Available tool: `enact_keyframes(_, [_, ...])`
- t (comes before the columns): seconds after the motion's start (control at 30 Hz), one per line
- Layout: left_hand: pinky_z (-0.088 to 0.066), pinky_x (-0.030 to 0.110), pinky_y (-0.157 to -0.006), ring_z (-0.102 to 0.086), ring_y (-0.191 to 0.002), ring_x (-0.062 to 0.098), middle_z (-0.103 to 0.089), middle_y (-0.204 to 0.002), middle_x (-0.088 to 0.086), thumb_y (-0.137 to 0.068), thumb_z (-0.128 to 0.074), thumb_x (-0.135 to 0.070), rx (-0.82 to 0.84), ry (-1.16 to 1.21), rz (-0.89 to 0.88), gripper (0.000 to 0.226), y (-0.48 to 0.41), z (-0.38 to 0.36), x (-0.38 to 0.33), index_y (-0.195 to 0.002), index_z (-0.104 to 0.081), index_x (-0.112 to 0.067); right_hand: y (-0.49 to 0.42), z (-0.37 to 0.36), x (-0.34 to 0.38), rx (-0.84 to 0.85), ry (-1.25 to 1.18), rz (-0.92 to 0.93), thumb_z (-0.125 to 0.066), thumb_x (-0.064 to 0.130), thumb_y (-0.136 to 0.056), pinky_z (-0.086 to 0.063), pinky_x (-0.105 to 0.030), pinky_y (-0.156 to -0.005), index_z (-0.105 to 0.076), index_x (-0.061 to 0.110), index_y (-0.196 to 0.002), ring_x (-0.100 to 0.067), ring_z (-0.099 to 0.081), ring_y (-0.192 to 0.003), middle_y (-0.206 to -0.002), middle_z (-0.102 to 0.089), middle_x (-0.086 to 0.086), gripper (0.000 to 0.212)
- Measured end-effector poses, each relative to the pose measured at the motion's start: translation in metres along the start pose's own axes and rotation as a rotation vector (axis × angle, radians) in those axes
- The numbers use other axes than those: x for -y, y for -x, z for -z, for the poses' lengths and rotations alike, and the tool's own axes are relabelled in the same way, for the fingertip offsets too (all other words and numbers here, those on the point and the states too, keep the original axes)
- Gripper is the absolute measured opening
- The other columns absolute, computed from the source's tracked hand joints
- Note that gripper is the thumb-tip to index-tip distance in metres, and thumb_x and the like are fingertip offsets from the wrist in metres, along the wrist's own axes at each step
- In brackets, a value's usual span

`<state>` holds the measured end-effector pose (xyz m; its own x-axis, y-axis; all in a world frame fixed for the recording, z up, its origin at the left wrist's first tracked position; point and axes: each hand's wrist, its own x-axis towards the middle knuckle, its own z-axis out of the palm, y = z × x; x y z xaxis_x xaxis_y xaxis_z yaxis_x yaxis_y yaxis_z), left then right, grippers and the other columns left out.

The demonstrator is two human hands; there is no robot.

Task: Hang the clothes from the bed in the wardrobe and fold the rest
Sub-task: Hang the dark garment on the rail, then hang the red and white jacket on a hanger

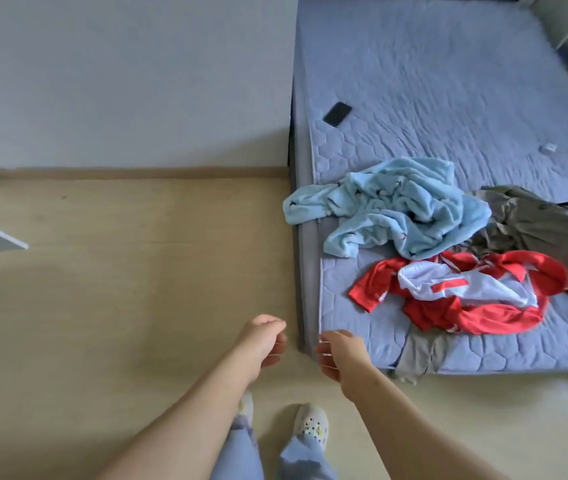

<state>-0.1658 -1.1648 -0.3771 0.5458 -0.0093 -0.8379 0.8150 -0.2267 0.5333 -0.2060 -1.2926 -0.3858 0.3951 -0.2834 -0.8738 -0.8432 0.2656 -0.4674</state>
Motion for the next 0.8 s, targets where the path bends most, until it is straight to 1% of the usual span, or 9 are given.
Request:
enact_keyframes(0.13, [-0.034,0.018,-0.049,-0.046,-0.05,0.01,-0.051,-0.066,-0.001,-0.094,-0.045,-0.014,0.073,-0.114,-0.022,0.017,-0.009,-0.06,-0.027,-0.079,-0.049,-0.019,-0.013,0.06,0.016,-0.071,-0.115,-0.018,-0.046,0.005,-0.092,-0.03,-0.018,-0.049,-0.051,0.013,-0.076,-0.016,-0.043,-0.049,-0.063,-0.053,-0.006,0.018])
enact_keyframes(0.23, [-0.033,0.015,-0.042,-0.045,-0.046,0.007,-0.049,-0.063,-0.001,-0.095,-0.045,-0.014,0.116,-0.217,-0.047,0.019,-0.021,-0.098,-0.047,-0.077,-0.047,-0.019,-0.021,0.095,0.02,-0.119,-0.202,-0.036,-0.046,0.005,-0.092,-0.028,-0.019,-0.051,-0.052,0.011,-0.079,-0.017,-0.043,-0.049,-0.064,-0.053,-0.007,0.015])
enact_keyframes(0.4, [-0.032,0.018,-0.046,-0.046,-0.048,0.01,-0.05,-0.064,0.0,-0.093,-0.046,-0.013,0.135,-0.321,-0.071,0.019,-0.04,-0.164,-0.076,-0.075,-0.046,-0.019,-0.049,0.156,0.037,-0.145,-0.311,-0.038,-0.047,0.005,-0.091,-0.028,-0.02,-0.051,-0.05,0.01,-0.081,-0.017,-0.042,-0.049,-0.063,-0.05,-0.007,0.012])
enact_keyframes(0.5, [-0.034,0.017,-0.044,-0.047,-0.049,0.01,-0.051,-0.065,0.0,-0.092,-0.047,-0.015,0.127,-0.383,-0.06,0.017,-0.054,-0.204,-0.083,-0.075,-0.048,-0.019,-0.07,0.195,0.043,-0.151,-0.349,-0.053,-0.047,0.005,-0.091,-0.031,-0.021,-0.051,-0.052,0.009,-0.086,-0.017,-0.044,-0.05,-0.065,-0.051,-0.007,0.008])
enact_keyframes(0.63, [-0.037,0.017,-0.046,-0.048,-0.05,0.01,-0.053,-0.064,-0.002,-0.092,-0.048,-0.017,0.086,-0.39,-0.036,0.016,-0.075,-0.272,-0.092,-0.077,-0.051,-0.02,-0.107,0.261,0.054,-0.132,-0.343,-0.082,-0.046,0.003,-0.089,-0.029,-0.018,-0.049,-0.05,0.012,-0.078,-0.013,-0.04,-0.045,-0.059,-0.047,-0.003,0.014])
enact_keyframes(0.7, [-0.037,0.019,-0.048,-0.049,-0.051,0.01,-0.053,-0.065,-0.001,-0.092,-0.049,-0.018,0.059,-0.363,0.006,0.014,-0.082,-0.311,-0.092,-0.079,-0.052,-0.02,-0.127,0.301,0.059,-0.123,-0.348,-0.098,-0.047,0.003,-0.088,-0.028,-0.017,-0.047,-0.048,0.014,-0.073,-0.012,-0.039,-0.041,-0.056,-0.046,-0.002,0.019])
enact_keyframes(0.8, [-0.037,0.02,-0.049,-0.048,-0.051,0.011,-0.053,-0.065,0.001,-0.093,-0.048,-0.016,0.049,-0.334,0.073,0.013,-0.091,-0.374,-0.091,-0.081,-0.053,-0.019,-0.158,0.362,0.07,-0.124,-0.32,-0.127,-0.047,0.004,-0.088,-0.028,-0.015,-0.043,-0.048,0.014,-0.074,-0.011,-0.039,-0.039,-0.055,-0.047,-0.002,0.018])
